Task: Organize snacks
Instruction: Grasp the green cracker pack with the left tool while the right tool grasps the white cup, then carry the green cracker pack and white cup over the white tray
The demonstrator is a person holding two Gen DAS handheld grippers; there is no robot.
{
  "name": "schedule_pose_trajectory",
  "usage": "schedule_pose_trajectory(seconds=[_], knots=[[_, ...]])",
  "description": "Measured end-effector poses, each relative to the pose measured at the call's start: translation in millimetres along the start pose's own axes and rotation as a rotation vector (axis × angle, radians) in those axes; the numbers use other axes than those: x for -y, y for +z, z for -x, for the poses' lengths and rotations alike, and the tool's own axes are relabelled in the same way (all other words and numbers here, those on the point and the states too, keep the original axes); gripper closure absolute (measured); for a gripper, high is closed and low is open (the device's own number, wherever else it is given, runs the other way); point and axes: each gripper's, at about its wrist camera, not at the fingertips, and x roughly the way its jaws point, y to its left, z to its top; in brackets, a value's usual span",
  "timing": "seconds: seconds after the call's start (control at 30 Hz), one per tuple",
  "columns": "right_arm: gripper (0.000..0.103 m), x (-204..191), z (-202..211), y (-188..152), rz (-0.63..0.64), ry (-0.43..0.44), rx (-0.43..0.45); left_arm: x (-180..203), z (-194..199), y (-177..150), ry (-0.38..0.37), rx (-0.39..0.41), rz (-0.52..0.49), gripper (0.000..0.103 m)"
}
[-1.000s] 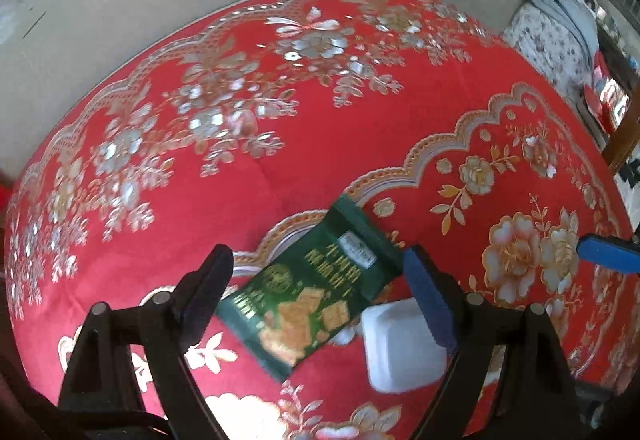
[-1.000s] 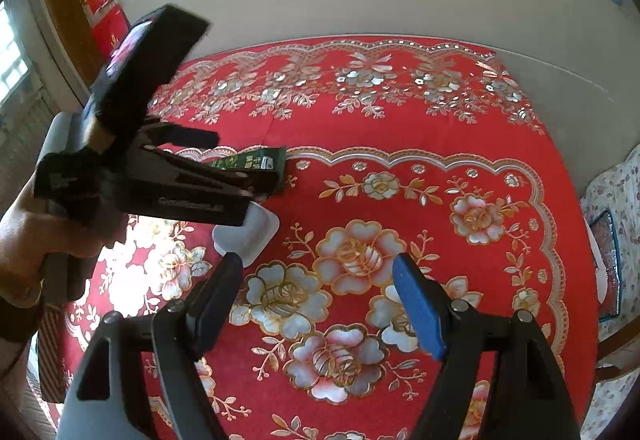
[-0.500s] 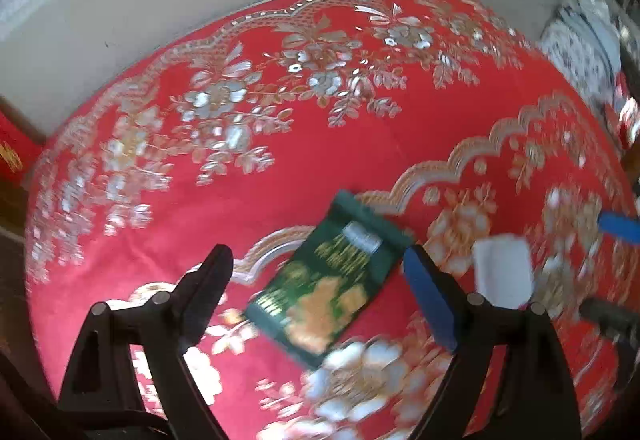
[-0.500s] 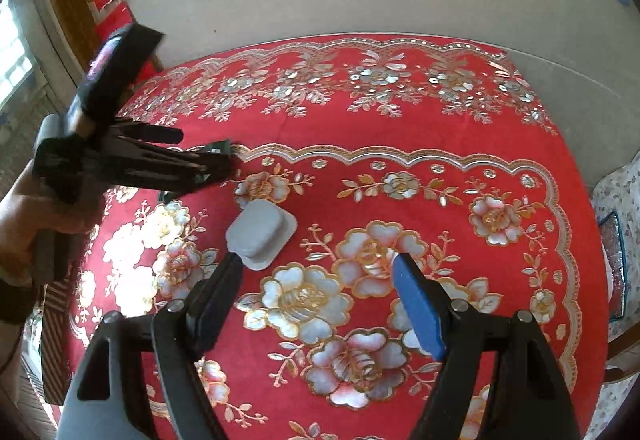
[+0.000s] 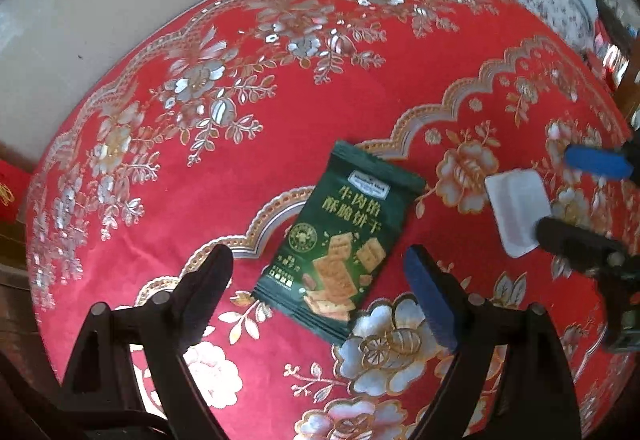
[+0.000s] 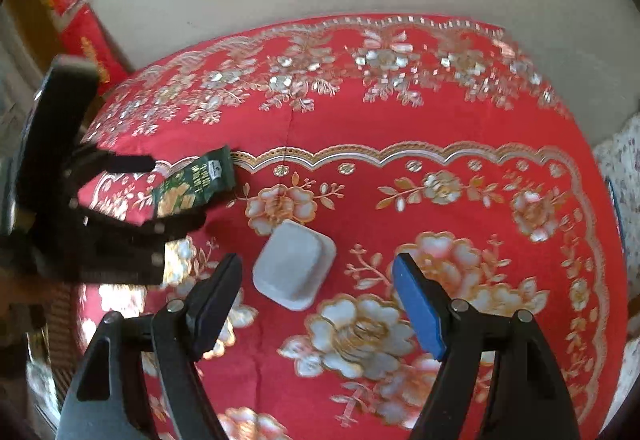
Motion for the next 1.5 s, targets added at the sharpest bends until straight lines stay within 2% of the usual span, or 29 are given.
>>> schedule_pose_trajectory(seconds=[0.17, 0.2, 0.27, 0.3, 0.4, 0.47, 0.5, 0.73, 0.83, 1.2, 1.27, 1.37, 1.43, 1.5], knots=[[0.026, -12.5, -18.3, 2.2, -0.012, -0.08, -0.03, -2.8, -0.5, 1.1, -0.014, 0.009, 0.007, 0.015], [0.029, -15.1, -20.8, 1.8, 0.001, -0.092, -0.035, -3.7, -0.8, 1.2, -0.013, 0.012, 0.008, 0.015], [0.046, -24.0, -22.3, 0.7, 0.055, -0.156, -0.016, -7.3, -1.5, 0.6, -0.02, 0.014, 0.026, 0.017], [0.06, -26.3, -21.4, 0.1, 0.075, -0.166, -0.008, -9.1, -1.6, -0.6, -0.04, 0.014, 0.039, 0.018], [0.063, -24.6, -18.5, -0.3, 0.118, -0.15, -0.019, -7.0, 3.9, -5.3, -0.058, 0.023, 0.048, 0.035], [0.063, -19.7, -14.8, -2.5, 0.136, -0.149, -0.018, -3.9, 8.3, -9.5, -0.04, 0.029, 0.057, 0.046], [0.07, -17.3, -11.3, -3.8, 0.139, -0.146, -0.007, -2.6, 9.8, -11.5, -0.046, 0.028, 0.062, 0.047], [0.07, -4.3, -0.9, -18.0, 0.131, -0.094, -0.005, -1.5, 21.3, -23.2, -0.106, 0.044, 0.126, 0.05], [0.07, -4.1, 7.6, -23.5, 0.133, -0.057, 0.006, 2.8, 31.2, -29.0, -0.077, 0.051, 0.118, 0.051], [0.07, -14.1, 30.4, -37.6, 0.152, 0.001, 0.033, 11.6, 56.9, -59.1, -0.05, 0.069, 0.139, 0.052], [0.07, -17.5, 34.2, -41.8, 0.158, 0.01, 0.037, 13.1, 64.6, -64.4, -0.048, 0.085, 0.147, 0.073], [0.07, -22.5, 38.5, -45.5, 0.168, 0.024, 0.042, 13.7, 74.1, -71.0, -0.053, 0.086, 0.155, 0.073], [0.07, -24.1, 40.8, -46.7, 0.167, 0.029, 0.047, 15.7, 74.5, -74.8, -0.027, 0.077, 0.152, 0.073], [0.07, -25.2, 43.0, -48.3, 0.166, 0.039, 0.047, 16.3, 74.7, -78.4, -0.025, 0.076, 0.153, 0.069]])
